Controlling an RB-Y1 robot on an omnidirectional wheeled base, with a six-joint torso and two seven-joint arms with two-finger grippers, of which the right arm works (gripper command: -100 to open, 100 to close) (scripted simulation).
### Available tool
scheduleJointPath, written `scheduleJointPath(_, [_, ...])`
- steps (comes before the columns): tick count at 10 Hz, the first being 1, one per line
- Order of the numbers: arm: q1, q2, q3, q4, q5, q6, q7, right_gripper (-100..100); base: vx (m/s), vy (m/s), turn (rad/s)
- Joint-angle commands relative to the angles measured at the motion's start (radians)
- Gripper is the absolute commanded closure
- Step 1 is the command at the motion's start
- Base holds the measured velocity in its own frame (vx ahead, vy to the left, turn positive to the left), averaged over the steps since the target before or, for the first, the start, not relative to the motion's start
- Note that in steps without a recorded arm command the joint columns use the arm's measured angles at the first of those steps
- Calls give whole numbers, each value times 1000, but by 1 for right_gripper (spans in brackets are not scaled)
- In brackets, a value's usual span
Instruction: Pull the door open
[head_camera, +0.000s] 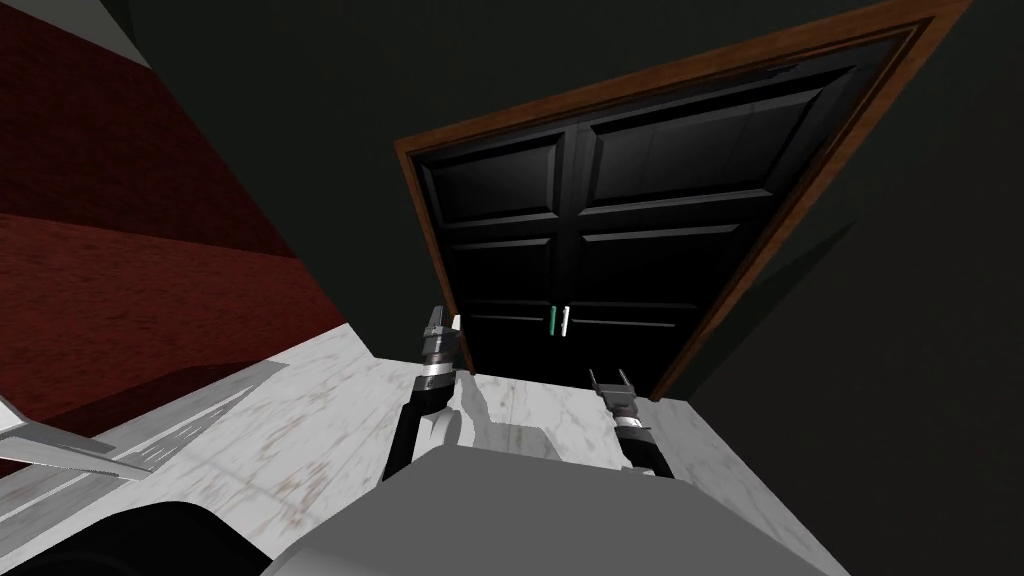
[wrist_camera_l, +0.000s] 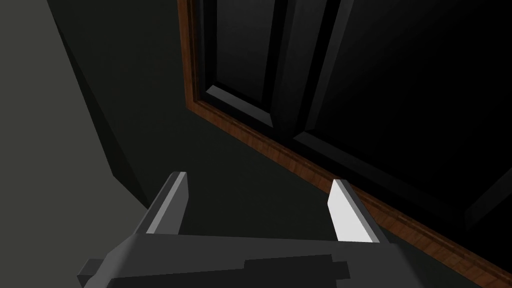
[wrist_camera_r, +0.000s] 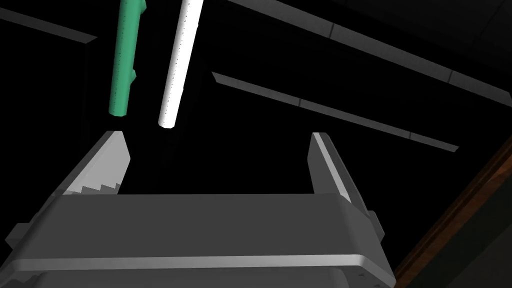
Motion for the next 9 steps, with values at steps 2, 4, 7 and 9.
scheduleJointPath(2, [-14,-6,3,49,-17,-8,-54,-100,103,22,58])
scheduleJointPath(4, [-24,-11,6,86,-30,-14,-93,-100,118,22,51])
scheduleJointPath(7, [-38,-18,9,135,-46,-23,-145,-100,110,21,55])
scheduleJointPath(9, [-48,-22,11,166,-57,-28,-178,-100,110,9,54])
